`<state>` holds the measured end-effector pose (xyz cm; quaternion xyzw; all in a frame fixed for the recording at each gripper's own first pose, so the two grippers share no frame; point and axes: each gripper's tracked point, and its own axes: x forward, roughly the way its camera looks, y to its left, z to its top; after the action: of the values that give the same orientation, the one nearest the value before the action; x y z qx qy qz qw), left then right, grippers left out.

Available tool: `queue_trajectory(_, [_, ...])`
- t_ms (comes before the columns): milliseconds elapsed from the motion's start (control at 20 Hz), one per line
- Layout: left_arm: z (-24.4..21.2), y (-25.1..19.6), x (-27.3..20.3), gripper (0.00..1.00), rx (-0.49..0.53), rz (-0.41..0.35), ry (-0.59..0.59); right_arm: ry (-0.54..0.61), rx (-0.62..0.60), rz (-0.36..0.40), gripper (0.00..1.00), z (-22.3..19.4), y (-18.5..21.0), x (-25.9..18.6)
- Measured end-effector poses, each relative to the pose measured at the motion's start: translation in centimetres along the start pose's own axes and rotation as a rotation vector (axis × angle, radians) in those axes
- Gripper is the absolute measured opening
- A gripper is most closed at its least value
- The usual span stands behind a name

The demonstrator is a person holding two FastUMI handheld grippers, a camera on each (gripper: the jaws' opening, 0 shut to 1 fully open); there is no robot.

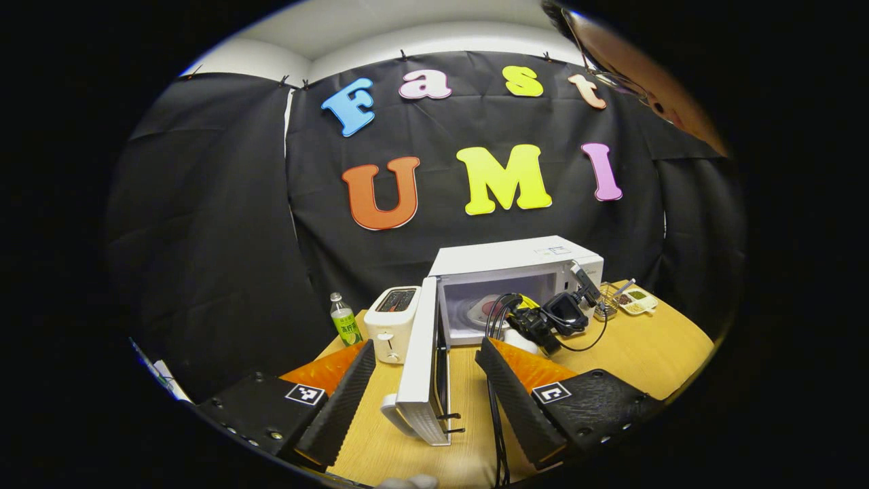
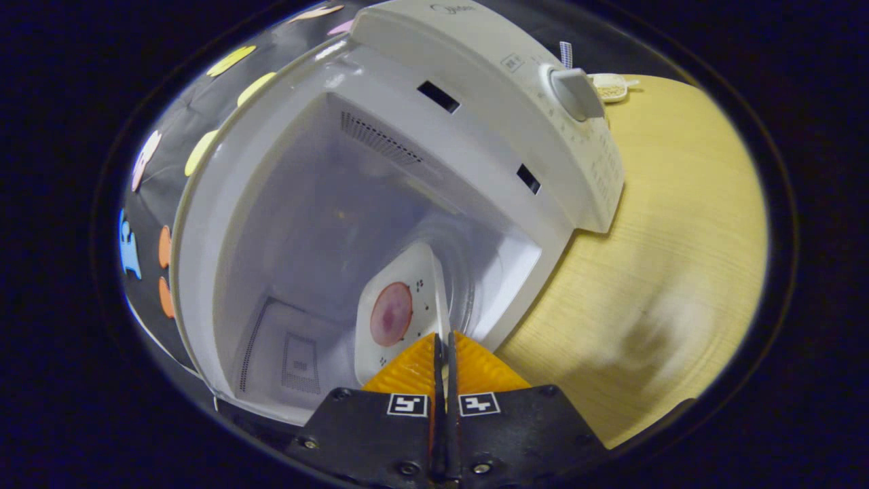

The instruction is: Open the microwave oven with the left hand, put the food in, and close the microwave oven.

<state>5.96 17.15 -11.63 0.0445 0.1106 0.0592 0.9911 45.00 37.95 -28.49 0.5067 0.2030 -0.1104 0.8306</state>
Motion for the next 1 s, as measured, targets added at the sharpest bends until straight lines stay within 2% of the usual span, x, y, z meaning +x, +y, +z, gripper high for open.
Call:
queue_trajectory(150, [-0.4, 0.5, 0.1, 0.95, -0.001, 0.014, -0.001, -0.018, -0.055, 0.001, 0.06, 0.2, 0.2, 0.5])
queue_trajectory(250, [-0.6, 0.2, -0.1, 0.95, -0.018, 0.002, 0.003, 0.000, -0.023, 0.047, 0.10, 0.1, 0.7, -0.2])
queue_trajectory(300, [-0.7, 0.3, -0.2, 0.95, -0.020, 0.006, 0.003, -0.006, -0.010, 0.070, 0.32, 0.3, 1.0, -0.9])
queue_trajectory(350, [-0.5, 0.4, -0.2, 0.95, -0.021, 0.012, 0.000, -0.014, -0.031, 0.083, 0.45, 1.0, 1.0, -1.7])
queue_trajectory(400, [-0.4, 0.4, -0.4, 0.95, -0.018, 0.013, -0.003, -0.027, -0.061, 0.096, 0.75, 1.6, 1.1, -2.4])
queue_trajectory(450, [-0.1, 0.5, -0.6, 0.95, -0.010, 0.014, -0.009, -0.040, -0.102, 0.099, 0.68, 2.4, 0.9, -3.4])
queue_trajectory(500, [0.2, 0.5, -0.8, 0.95, 0.002, 0.013, -0.016, -0.052, -0.133, 0.099, 0.87, 3.1, 0.6, -4.3])
queue_trajectory(600, [0.9, 0.5, -0.9, 0.95, 0.025, 0.012, -0.034, -0.099, -0.178, 0.116, 0.95, 5.3, 0.6, -6.7])
queue_trajectory(650, [1.4, 0.4, -0.8, 0.95, 0.030, 0.006, -0.045, -0.128, -0.232, 0.113, 0.95, 6.8, 0.4, -8.1])
queue_trajectory(700, [2.0, 0.1, -0.7, 0.95, 0.035, -0.003, -0.052, -0.164, -0.302, 0.107, 1.00, 8.3, 0.2, -9.5])
queue_trajectory(800, [3.4, -0.3, -0.7, 0.95, 0.048, -0.016, -0.086, -0.223, -0.463, 0.108, 1.00, 10.9, 0.6, -12.9])
queue_trajectory(1000, [6.9, -1.6, -0.2, 0.95, 0.028, -0.053, -0.149, -0.208, -0.637, 0.173, 1.00, 14.4, 1.2, -19.9])
